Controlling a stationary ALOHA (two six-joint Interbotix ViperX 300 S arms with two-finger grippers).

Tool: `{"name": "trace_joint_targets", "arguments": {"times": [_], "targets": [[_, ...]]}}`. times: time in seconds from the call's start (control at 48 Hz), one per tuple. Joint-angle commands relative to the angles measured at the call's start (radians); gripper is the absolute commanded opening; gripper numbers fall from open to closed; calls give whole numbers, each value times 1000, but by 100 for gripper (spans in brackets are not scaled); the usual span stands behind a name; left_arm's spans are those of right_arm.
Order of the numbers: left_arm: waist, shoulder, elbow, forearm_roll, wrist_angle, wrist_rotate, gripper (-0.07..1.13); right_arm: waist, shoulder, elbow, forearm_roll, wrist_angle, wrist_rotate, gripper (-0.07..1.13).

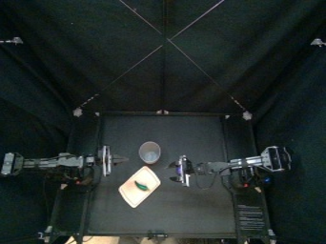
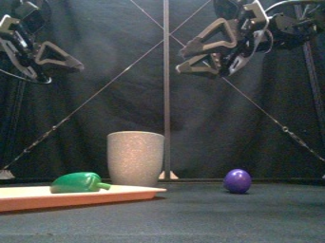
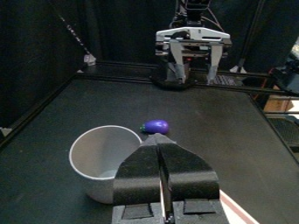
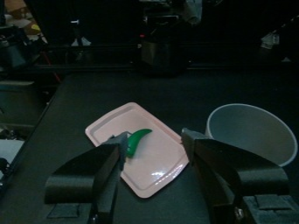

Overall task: Pick the green pepper then place it on the pink plate
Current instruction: Drop green pepper on the pink plate and return to neutral

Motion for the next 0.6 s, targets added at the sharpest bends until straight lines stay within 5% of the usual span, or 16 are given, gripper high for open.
{"name": "trace_joint_targets", "arguments": {"times": [0.021, 0.604], "targets": [[8, 3, -6, -9, -5, -2, 2, -6, -31, 2, -2, -11, -5, 88], [8, 3, -17, -20, -5, 2, 2, -11, -31, 6, -2, -11, -6, 88]]}}
